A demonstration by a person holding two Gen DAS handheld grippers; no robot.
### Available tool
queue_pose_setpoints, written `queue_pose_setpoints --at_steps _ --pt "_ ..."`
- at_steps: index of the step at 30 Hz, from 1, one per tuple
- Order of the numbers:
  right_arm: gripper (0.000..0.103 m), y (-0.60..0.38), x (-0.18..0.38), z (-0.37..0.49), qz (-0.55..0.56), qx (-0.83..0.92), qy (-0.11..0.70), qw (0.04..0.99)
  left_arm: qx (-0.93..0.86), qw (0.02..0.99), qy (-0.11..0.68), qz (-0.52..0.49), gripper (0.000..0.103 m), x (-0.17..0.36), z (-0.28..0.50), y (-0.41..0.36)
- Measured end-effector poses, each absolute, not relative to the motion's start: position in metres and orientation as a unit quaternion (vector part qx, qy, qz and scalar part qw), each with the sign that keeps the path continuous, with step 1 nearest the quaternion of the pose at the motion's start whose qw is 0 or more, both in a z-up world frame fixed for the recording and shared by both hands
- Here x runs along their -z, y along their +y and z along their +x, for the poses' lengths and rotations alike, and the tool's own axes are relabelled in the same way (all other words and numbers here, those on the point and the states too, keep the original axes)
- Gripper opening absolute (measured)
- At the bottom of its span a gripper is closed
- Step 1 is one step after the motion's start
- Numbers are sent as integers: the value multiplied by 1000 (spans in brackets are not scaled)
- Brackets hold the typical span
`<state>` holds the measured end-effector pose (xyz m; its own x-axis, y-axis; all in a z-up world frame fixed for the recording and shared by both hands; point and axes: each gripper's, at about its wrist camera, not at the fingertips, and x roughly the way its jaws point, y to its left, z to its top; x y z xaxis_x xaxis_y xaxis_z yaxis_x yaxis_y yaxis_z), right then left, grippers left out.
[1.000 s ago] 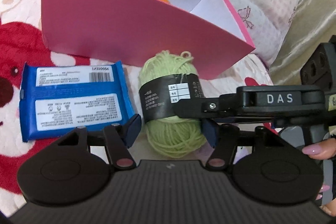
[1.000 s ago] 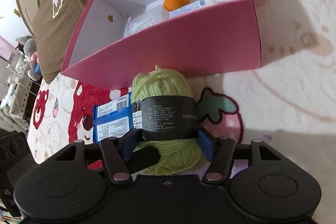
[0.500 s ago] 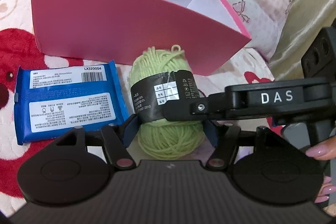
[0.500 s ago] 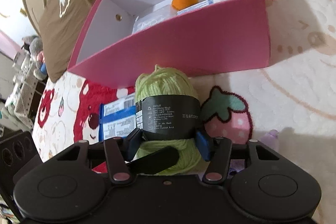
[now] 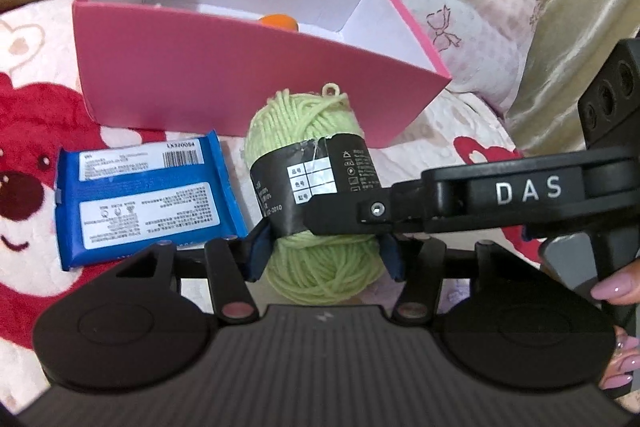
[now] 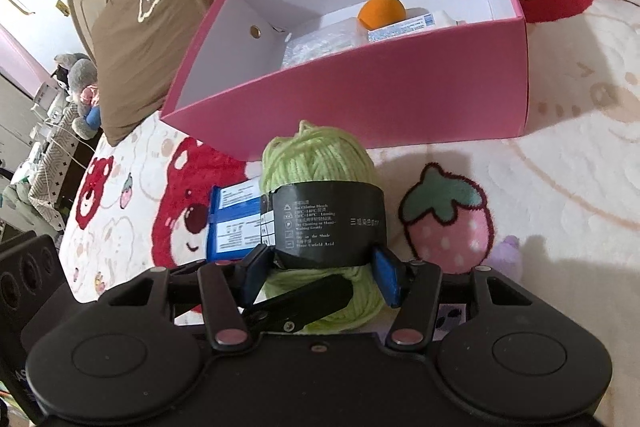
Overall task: Organize objects
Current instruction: 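Lift the yarn ball with the left gripper and carry it over the pink box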
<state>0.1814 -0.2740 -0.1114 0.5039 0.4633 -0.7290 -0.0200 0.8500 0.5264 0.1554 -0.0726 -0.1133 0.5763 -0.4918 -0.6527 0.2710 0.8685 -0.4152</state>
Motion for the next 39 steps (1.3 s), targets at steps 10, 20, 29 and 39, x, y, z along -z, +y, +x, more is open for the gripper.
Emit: queue_pose_setpoints --at_steps 10,20,29,39 --pt "60 -266 92 165 237 -147 459 844 221 882 396 -128 53 94 139 -70" --pt "61 -249 80 141 221 -158 455 848 222 880 407 -101 54 76 113 -60" --pt "61 -243 67 145 250 -180 442 843 197 896 386 -101 54 54 104 -49" --pt "61 -237 52 135 262 -184 453 832 196 890 405 -76 54 29 96 -50"
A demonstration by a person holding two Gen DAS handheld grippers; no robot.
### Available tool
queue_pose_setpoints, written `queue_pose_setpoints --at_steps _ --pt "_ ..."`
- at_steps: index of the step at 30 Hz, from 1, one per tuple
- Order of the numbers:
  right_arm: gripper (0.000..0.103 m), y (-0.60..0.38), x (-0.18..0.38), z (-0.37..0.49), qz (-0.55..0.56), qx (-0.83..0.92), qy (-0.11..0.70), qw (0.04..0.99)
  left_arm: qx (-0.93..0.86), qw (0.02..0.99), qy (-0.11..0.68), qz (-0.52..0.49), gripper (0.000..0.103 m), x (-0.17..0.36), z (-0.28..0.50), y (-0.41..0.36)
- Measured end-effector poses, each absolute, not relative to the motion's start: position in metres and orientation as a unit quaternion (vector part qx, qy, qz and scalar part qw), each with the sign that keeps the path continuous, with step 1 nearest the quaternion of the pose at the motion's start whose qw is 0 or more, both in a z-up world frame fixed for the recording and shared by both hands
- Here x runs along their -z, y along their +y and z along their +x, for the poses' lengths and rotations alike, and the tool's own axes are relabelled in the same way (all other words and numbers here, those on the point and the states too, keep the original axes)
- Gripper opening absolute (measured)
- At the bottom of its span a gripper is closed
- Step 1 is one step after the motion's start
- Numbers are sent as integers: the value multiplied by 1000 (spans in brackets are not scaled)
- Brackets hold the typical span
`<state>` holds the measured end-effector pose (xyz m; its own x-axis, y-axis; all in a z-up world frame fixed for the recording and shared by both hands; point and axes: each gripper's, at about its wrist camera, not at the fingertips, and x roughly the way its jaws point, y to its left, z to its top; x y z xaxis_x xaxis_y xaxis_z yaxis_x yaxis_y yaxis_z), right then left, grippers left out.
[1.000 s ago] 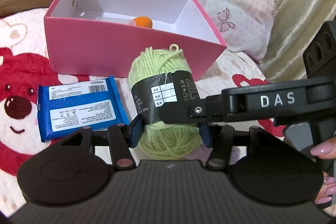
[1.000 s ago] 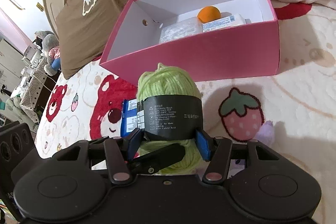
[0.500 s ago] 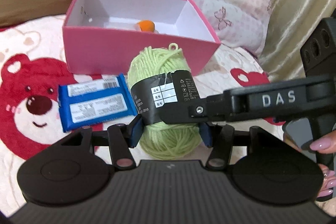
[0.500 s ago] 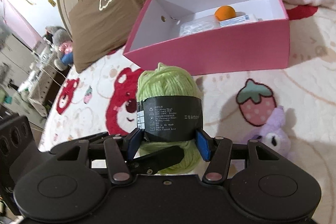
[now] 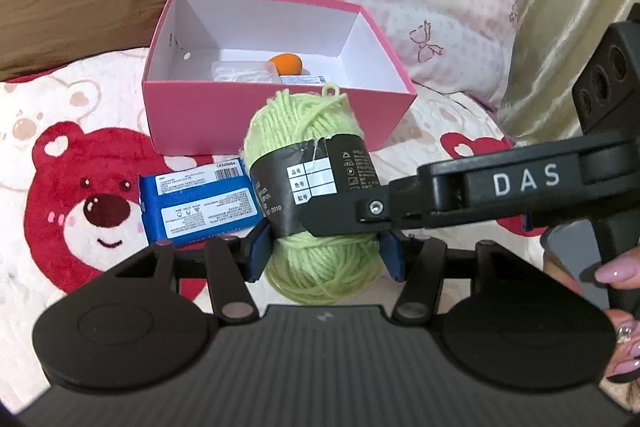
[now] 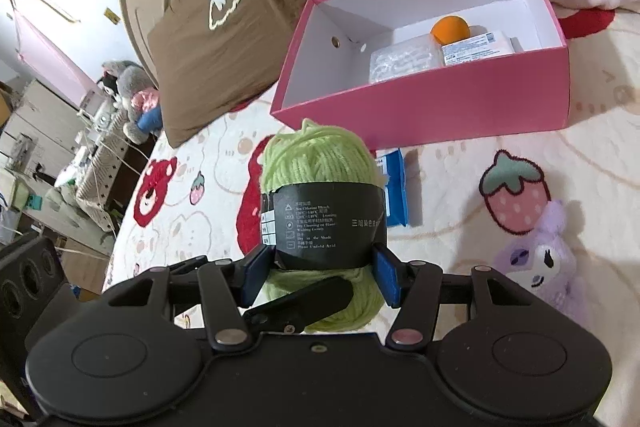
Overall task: Organize objects
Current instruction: 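Lift the yarn ball with the left gripper and carry it over the pink box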
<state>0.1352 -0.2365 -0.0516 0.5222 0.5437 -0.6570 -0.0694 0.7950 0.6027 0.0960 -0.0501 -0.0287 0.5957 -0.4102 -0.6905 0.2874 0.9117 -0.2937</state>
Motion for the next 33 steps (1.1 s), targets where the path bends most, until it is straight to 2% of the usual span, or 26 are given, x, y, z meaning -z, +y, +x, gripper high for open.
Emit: queue_pose_setpoints --at_steps 10,21,27,33 --pt "61 -241 14 156 294 -227 458 808 156 913 376 -35 54 -27 100 -47" --pt "61 -236 -31 211 298 -235 424 822 145 918 369 -29 56 -72 167 -34" --pt "61 -240 -40 253 305 -235 417 823 138 920 367 -31 56 -78 213 -27" --pt "61 -248 -26 294 326 -235 401 823 137 921 364 -16 56 -58 254 -28"
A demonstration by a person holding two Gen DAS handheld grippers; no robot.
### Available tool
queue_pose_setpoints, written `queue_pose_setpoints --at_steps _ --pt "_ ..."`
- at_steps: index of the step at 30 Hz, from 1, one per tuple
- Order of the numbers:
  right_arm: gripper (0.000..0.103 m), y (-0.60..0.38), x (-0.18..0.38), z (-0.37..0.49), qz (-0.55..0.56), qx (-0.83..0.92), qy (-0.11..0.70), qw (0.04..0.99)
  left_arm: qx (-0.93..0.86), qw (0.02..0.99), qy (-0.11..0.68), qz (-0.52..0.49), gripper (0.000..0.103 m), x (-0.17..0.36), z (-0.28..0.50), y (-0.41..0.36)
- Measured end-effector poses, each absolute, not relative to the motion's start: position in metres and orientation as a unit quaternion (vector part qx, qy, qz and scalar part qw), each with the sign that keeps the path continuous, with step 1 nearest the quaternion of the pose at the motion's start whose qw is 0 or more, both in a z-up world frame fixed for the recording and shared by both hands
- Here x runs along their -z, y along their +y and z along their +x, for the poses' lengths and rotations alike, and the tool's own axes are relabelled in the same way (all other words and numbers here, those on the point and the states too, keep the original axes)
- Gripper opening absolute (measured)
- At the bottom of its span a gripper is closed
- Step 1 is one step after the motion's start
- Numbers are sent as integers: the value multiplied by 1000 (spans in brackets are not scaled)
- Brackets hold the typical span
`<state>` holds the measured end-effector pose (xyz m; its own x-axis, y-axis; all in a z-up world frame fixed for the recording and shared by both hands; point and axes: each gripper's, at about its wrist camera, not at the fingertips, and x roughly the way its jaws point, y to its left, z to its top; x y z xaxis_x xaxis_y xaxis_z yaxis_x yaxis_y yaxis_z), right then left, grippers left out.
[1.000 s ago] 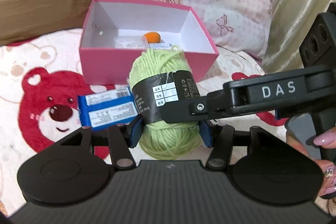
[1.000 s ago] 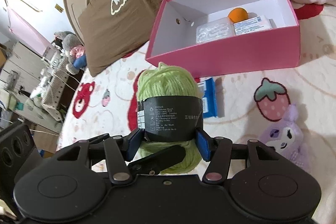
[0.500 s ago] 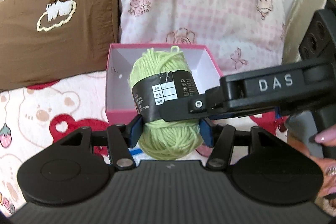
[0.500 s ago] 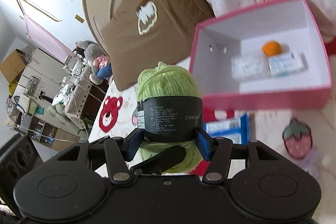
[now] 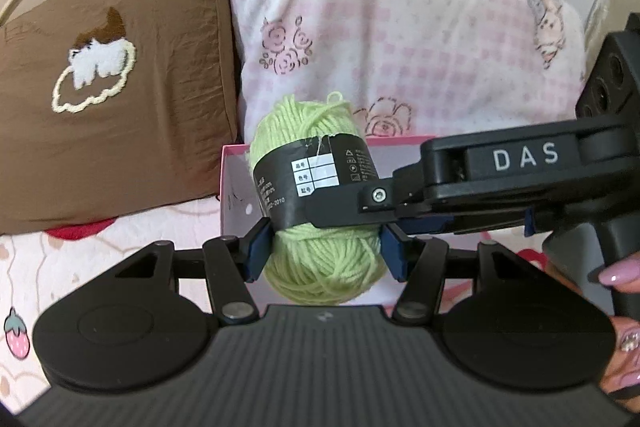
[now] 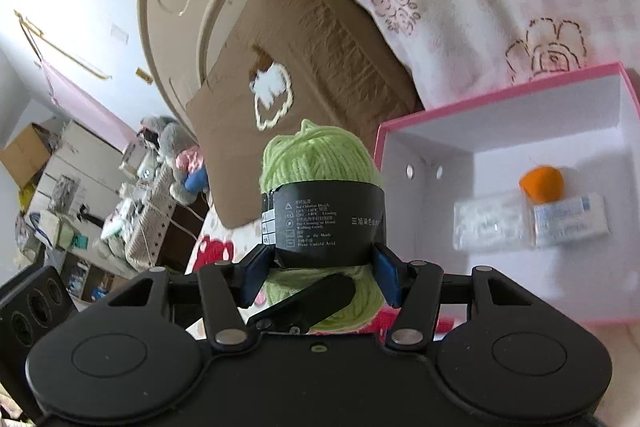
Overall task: Organize objects
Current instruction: 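Lift the yarn ball with the left gripper and carry it over the pink box, then lower the yarn ball into the pink box and open the left gripper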
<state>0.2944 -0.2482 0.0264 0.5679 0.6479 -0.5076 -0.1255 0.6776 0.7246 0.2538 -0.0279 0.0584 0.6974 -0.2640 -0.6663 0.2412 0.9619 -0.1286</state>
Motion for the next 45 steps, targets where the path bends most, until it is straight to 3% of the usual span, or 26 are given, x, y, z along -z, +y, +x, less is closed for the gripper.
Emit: queue_pose_setpoints --at_steps 7,23,42,45 --pt "61 -265 26 332 389 -243 400 794 130 911 391 24 56 -27 292 -36" --pt "61 -253 86 369 387 -212 428 789 102 892 438 37 55 34 327 -35" --pt "49 -251 105 375 391 -183 432 792 79 881 460 79 55 47 333 -45" --pt "48 -251 105 376 386 -178 430 796 76 887 447 90 50 41 326 -45"
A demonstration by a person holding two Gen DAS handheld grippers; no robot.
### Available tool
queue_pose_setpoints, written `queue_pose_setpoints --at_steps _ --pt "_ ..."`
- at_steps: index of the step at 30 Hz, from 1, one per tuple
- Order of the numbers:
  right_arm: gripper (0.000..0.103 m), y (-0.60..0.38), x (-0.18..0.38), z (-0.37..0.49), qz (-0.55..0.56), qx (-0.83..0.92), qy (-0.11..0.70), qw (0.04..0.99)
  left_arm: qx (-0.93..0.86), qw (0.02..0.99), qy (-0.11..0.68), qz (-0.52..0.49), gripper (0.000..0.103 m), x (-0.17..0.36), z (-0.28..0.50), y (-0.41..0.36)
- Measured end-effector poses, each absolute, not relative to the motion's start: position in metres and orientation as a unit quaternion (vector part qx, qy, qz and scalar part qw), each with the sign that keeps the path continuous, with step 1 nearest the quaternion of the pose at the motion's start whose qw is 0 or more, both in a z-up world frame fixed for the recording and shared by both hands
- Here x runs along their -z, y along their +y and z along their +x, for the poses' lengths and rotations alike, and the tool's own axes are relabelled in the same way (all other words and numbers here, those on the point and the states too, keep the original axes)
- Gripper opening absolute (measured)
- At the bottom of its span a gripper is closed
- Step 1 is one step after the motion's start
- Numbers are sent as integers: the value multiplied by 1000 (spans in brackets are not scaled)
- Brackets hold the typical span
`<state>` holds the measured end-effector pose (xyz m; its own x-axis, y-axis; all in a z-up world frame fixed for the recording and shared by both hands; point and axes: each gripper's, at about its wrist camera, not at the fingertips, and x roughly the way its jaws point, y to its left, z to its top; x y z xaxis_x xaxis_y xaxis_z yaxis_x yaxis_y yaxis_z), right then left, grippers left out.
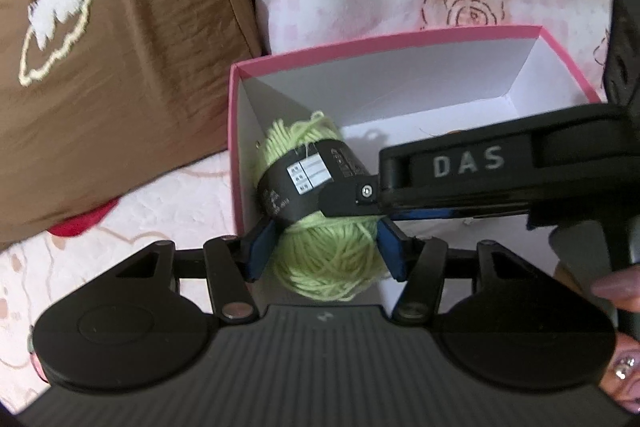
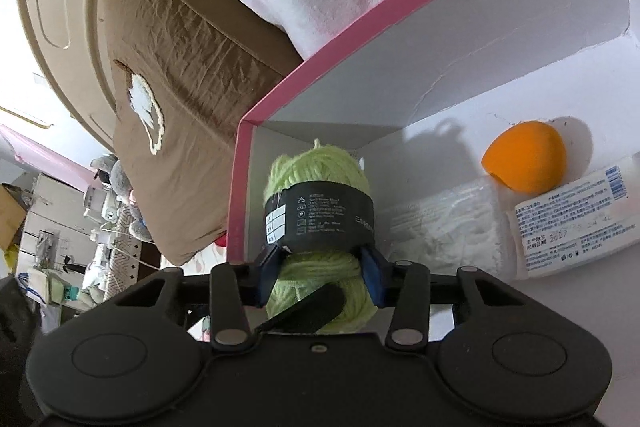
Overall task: Organize objects
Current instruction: 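Lower the yarn ball into the pink box and open the left gripper, then withdraw the left gripper from the box toward the blue wipes pack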
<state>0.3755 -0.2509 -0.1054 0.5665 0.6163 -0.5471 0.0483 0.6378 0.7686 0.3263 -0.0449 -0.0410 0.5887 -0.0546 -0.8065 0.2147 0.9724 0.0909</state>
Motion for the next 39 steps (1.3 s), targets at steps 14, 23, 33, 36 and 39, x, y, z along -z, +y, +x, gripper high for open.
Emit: queue_pose_setpoints --at_steps 14,23,33,36,39 --pt "34 -248 107 375 372 -176 431 803 45 888 451 75 27 60 333 -44" --pt "36 -254 94 371 324 -140 428 832 30 886 456 78 27 64 340 -52" --pt "42 -277 57 342 222 -118 423 871 34 891 447 75 41 47 327 -48" --pt "42 -277 46 330 196 -128 422 876 32 894 442 73 42 32 318 -46" --pt "43 -274 33 317 164 -128 419 884 29 893 445 68 42 14 307 -42"
